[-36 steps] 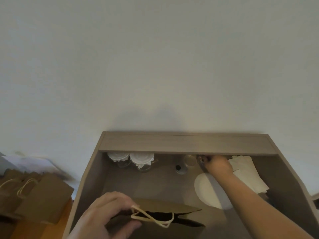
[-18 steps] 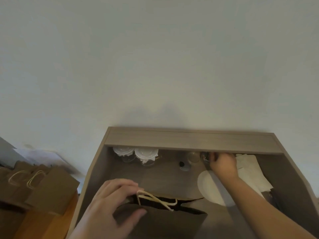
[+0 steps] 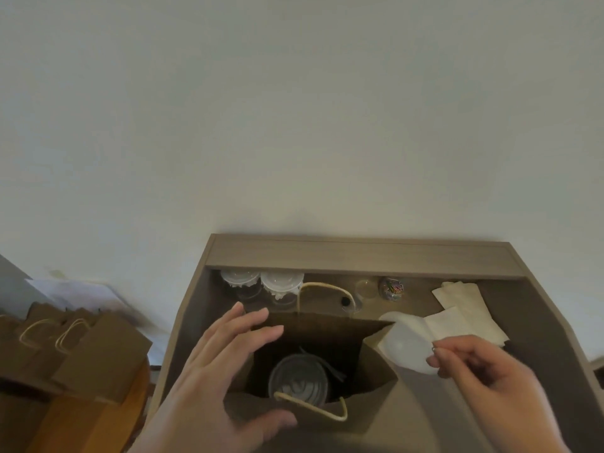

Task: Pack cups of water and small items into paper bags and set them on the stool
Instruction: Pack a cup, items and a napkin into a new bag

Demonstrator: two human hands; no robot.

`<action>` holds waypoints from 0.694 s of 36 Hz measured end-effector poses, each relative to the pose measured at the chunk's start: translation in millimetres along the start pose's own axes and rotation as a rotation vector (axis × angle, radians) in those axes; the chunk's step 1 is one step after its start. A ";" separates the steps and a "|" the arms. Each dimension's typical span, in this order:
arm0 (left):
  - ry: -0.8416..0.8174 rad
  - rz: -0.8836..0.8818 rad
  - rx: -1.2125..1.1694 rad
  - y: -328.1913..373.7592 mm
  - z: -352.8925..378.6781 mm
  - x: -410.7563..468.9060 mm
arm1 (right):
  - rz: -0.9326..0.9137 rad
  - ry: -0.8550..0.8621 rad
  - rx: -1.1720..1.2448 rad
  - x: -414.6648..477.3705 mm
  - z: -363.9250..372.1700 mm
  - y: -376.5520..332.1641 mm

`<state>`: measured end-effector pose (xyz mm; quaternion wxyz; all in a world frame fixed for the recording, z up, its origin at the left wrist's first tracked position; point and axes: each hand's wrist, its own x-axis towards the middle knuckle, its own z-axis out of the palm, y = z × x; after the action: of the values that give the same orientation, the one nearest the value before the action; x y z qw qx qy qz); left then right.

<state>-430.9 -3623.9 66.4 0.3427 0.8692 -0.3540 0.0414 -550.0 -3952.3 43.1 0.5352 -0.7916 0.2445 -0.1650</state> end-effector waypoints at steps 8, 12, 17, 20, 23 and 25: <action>0.083 0.216 -0.210 25.3 -47.3 9.3 | -0.374 -0.257 0.038 -49.5 -1.3 -114.4; 0.185 0.180 -0.236 79.1 -60.6 -0.4 | -0.363 -0.376 0.210 -60.8 25.2 -140.7; 0.133 0.076 -0.368 89.0 -60.3 3.1 | -0.423 -0.407 0.189 -62.2 39.9 -155.8; 0.094 0.013 -0.463 89.2 -65.5 -0.2 | -0.425 -0.406 0.175 -62.6 40.2 -160.9; 0.028 -0.044 -0.493 86.1 -66.9 -1.4 | -0.378 -0.410 0.232 -62.7 43.6 -162.7; 0.039 -0.056 -0.473 85.5 -66.2 -2.1 | -0.354 -0.404 0.237 -62.5 46.5 -163.6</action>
<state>-476.2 -3625.3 164.6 0.5447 0.7732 -0.3227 -0.0355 -542.9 -3831.1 177.6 0.6245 -0.7708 -0.0301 -0.1222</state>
